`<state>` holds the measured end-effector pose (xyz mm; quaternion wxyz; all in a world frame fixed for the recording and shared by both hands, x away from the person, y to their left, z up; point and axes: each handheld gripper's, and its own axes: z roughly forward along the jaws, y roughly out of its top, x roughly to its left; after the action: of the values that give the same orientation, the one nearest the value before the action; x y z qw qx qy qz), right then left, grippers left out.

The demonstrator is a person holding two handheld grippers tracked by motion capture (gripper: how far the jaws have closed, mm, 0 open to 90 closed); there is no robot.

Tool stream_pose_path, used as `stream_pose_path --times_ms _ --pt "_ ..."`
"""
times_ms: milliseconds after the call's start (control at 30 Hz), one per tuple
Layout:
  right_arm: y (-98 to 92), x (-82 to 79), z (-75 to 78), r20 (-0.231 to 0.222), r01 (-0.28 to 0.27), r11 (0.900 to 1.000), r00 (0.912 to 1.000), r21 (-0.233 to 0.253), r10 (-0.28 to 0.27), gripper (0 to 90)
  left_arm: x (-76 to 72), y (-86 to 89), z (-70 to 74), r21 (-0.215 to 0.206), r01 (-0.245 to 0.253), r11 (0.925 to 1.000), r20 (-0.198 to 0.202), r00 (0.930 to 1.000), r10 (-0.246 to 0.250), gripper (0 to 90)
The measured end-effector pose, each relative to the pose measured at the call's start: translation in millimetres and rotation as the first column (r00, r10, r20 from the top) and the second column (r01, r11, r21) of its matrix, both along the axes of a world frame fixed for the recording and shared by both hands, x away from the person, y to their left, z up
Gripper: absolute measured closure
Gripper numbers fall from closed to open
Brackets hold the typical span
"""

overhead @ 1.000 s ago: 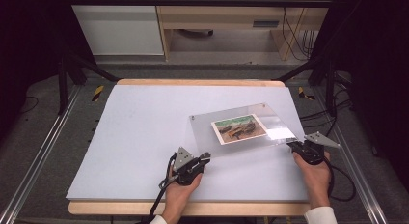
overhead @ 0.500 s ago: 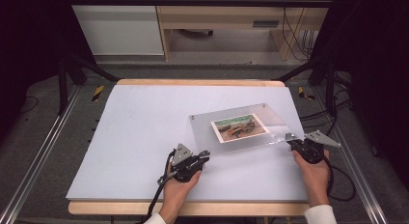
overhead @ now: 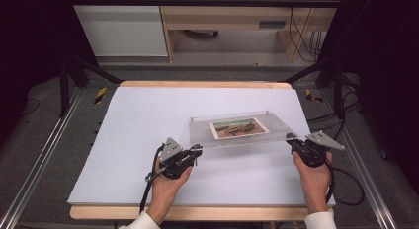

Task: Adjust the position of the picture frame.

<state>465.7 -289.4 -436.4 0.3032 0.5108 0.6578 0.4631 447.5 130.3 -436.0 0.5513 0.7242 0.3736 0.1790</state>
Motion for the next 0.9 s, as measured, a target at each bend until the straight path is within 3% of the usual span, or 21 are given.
stream_pose_path --times_ms 333,567,900 --pt "60.5 3.6 15.7 0.025 -0.033 0.999 0.9992 -0.003 0.033 84.3 0.4 57.2 15.2 -0.019 -0.067 0.9975 0.045 0.9967 0.068 81.6" --pt "81.9 5.5 17.9 0.033 -0.046 0.999 0.9984 -0.007 0.046 83.8 3.0 76.7 18.9 -0.038 -0.101 0.9942 0.06 0.9928 0.103 81.8" --pt "97.5 6.2 18.2 0.043 -0.019 1.0 0.9989 0.0 0.019 83.8 5.8 87.5 22.3 -0.028 -0.105 0.9941 0.08 0.9911 0.107 81.6"
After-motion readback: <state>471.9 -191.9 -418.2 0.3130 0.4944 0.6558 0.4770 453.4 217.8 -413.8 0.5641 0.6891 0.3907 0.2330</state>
